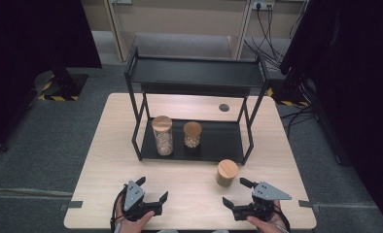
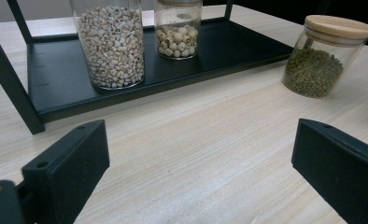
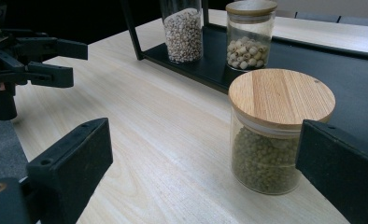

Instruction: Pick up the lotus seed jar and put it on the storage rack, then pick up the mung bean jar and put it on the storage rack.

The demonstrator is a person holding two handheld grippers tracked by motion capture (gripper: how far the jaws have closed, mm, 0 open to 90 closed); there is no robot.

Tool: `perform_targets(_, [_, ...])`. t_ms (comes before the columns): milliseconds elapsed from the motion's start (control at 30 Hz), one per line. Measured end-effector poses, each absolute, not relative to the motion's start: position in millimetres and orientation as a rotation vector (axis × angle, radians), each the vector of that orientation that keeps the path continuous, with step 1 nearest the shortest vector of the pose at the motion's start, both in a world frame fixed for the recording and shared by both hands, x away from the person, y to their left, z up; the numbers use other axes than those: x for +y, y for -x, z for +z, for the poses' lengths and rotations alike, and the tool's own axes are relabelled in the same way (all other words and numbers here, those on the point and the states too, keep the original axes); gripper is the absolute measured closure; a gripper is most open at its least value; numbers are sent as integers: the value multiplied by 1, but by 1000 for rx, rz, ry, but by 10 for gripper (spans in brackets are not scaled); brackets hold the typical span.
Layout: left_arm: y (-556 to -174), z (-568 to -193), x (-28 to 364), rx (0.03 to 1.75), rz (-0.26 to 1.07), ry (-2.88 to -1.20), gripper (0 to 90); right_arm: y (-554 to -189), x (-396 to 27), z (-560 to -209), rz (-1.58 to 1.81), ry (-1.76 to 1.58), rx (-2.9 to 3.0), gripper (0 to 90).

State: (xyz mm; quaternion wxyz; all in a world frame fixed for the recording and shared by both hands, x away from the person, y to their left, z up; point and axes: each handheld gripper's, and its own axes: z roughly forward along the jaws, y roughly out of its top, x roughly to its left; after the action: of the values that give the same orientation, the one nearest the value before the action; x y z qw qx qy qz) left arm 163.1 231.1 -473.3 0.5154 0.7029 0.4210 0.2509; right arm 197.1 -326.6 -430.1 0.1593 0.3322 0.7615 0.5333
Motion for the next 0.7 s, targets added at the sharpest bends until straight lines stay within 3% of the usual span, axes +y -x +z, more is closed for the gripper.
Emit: perform_targets(700, [-163,-473,231,1011,605,-1691,37,-201,-328,-432,1472,-1021,2151,45])
